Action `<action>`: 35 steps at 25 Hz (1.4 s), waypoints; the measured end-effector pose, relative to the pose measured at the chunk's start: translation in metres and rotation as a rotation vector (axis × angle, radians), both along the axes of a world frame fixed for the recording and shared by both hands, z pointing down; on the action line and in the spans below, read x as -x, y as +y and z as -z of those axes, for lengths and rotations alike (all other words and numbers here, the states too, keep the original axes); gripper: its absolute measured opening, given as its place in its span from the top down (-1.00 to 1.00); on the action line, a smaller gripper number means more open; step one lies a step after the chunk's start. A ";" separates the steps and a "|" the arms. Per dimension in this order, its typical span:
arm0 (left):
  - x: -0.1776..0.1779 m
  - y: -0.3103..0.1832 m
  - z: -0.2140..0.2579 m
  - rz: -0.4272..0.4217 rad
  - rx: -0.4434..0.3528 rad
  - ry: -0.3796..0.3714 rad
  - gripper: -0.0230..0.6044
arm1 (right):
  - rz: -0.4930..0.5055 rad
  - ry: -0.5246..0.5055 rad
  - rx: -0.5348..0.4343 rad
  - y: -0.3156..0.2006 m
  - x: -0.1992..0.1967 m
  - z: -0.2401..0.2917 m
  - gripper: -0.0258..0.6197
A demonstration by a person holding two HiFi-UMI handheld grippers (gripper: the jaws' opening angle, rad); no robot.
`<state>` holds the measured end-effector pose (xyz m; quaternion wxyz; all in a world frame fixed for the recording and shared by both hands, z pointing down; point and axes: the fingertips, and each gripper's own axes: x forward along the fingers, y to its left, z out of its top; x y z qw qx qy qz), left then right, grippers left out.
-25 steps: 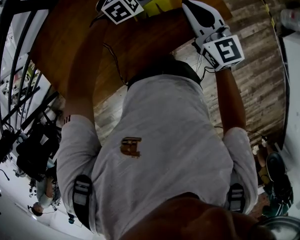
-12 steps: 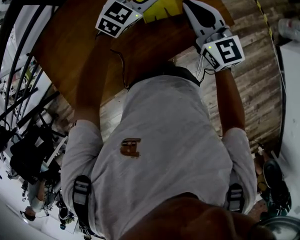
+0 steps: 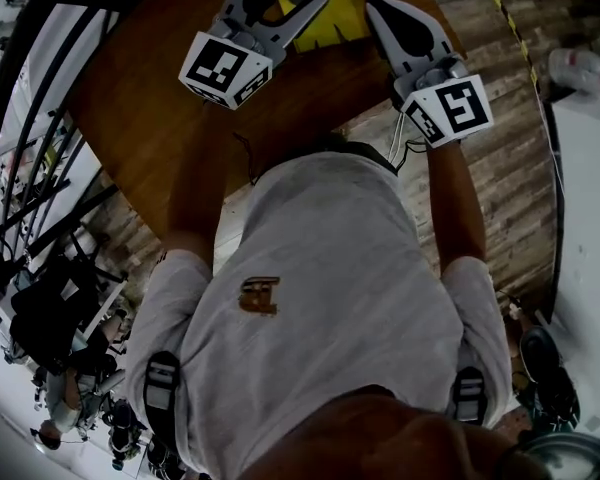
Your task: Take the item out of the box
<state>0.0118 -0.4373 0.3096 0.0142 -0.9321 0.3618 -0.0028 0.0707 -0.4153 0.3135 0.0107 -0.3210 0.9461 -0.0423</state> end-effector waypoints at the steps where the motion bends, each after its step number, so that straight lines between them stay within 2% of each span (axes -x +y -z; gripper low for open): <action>1: 0.001 0.003 0.008 0.007 -0.013 0.023 0.28 | 0.004 -0.010 -0.005 0.001 0.002 0.005 0.82; 8: 0.004 0.030 0.044 0.035 -0.089 0.153 0.28 | 0.027 -0.067 -0.035 0.016 0.008 0.029 0.82; 17: -0.005 0.054 0.052 0.035 -0.124 0.176 0.28 | 0.053 -0.128 -0.075 0.038 0.006 0.044 0.82; 35: -0.020 0.063 0.052 0.008 -0.134 0.179 0.28 | 0.020 -0.105 -0.106 0.046 -0.005 0.043 0.83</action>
